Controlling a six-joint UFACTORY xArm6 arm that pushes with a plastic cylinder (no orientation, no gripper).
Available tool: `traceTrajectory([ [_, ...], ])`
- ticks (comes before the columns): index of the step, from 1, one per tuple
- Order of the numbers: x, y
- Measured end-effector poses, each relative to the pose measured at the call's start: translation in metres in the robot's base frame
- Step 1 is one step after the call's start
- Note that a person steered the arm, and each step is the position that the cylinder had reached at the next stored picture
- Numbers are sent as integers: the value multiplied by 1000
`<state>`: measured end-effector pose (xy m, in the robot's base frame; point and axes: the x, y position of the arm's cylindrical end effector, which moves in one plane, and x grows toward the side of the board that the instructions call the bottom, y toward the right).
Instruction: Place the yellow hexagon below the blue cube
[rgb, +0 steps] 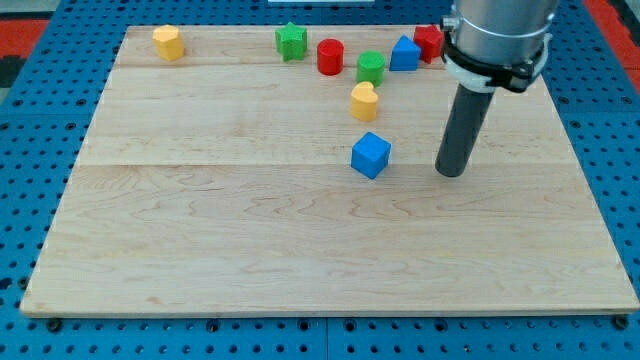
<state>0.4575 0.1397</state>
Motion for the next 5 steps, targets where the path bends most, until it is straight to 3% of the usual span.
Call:
traceTrajectory([
  [2,-21,-73],
  [3,0,-61],
  [4,45,-110],
  [5,34,-230],
])
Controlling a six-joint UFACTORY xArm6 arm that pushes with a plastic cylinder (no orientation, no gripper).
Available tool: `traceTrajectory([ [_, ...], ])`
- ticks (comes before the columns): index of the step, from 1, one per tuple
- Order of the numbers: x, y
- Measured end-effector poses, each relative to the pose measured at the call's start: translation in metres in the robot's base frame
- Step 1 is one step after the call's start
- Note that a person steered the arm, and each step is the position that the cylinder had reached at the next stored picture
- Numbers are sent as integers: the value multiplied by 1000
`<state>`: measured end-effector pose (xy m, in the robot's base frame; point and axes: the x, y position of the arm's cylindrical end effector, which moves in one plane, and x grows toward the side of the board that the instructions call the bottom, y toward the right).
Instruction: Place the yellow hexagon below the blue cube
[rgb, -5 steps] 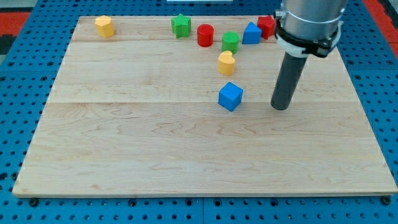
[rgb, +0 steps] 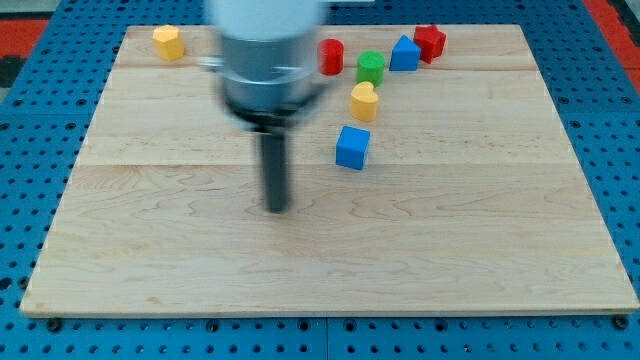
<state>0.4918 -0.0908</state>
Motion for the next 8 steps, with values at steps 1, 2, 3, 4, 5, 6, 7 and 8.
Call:
traceTrajectory([
  [1,-62,-122],
  [2,-142,-192],
  [3,-230,-210],
  [4,-300,-195],
  [5,-298,-130],
  [6,-231,-97],
  [7,-166,-62],
  [8,-136,13],
])
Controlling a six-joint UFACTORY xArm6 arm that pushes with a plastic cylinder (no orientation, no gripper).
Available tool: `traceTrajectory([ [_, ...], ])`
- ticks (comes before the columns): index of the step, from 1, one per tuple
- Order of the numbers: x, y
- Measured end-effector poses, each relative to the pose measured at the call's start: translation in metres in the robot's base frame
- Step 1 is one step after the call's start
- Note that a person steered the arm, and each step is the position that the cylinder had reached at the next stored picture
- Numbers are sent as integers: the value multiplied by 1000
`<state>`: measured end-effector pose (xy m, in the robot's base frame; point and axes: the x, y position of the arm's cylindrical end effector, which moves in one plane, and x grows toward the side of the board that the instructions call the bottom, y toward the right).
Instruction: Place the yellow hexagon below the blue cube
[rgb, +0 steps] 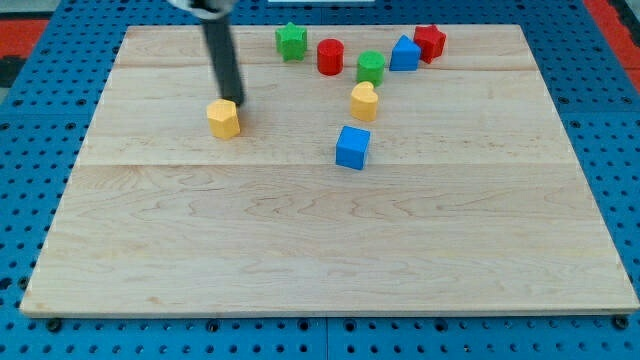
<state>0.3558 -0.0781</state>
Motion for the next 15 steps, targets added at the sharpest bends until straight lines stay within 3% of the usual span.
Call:
traceTrajectory([
  [1,40,32],
  [2,-4,5],
  [3,-17,-1],
  [5,40,-29],
  [6,-4,-40],
  [7,4,-64],
  [8,39,-64],
  [9,53,14],
  [11,-18,-57],
  [12,16,-78],
  [14,73,0],
  [15,24,-64],
])
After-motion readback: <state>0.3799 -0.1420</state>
